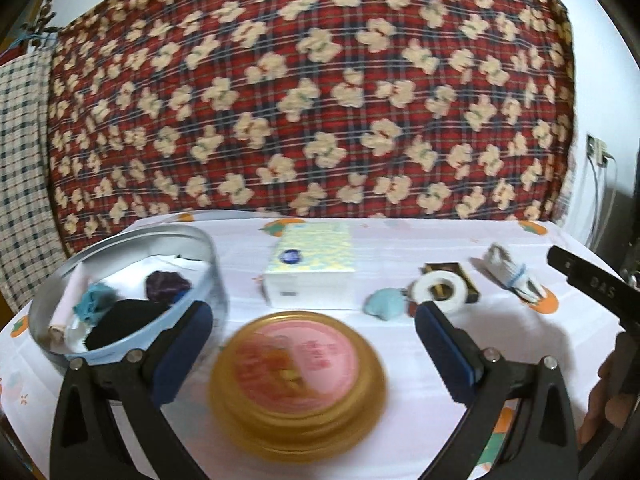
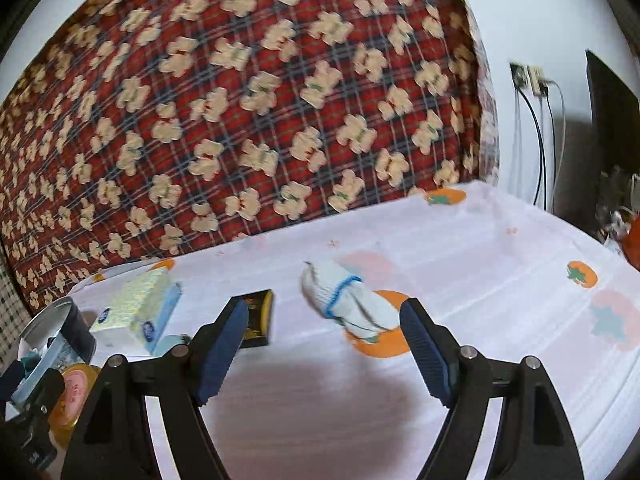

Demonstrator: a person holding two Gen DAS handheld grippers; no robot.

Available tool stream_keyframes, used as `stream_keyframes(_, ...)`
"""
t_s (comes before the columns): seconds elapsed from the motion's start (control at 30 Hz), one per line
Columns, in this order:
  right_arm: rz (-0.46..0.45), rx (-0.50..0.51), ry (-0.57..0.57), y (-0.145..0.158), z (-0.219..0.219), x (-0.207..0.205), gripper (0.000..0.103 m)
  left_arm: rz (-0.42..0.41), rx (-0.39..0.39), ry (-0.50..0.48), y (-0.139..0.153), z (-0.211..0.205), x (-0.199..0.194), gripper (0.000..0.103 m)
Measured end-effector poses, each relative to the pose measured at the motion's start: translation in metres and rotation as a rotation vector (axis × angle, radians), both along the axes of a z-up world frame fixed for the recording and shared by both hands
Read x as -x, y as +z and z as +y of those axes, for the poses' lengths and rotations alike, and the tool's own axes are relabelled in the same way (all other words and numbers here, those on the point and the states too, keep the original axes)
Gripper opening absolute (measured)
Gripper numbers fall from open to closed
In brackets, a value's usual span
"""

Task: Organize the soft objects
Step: 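Grasp the white knit glove with the right tool while the left tool reaches the white tape roll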

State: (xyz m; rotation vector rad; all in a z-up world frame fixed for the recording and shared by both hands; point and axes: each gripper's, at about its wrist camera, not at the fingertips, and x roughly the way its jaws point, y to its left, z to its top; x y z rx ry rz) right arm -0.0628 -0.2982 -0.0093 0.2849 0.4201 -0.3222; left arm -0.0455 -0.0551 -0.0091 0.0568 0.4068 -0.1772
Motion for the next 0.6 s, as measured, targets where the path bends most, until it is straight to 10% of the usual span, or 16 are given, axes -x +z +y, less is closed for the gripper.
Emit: stream_keyframes(0.6, 0.294, 0.041, 0.173, -0.027, -0.050, -0.102, 0.078, 0.136, -0.038, -0.148, -0.011, -0.071, -0.016, 0.102)
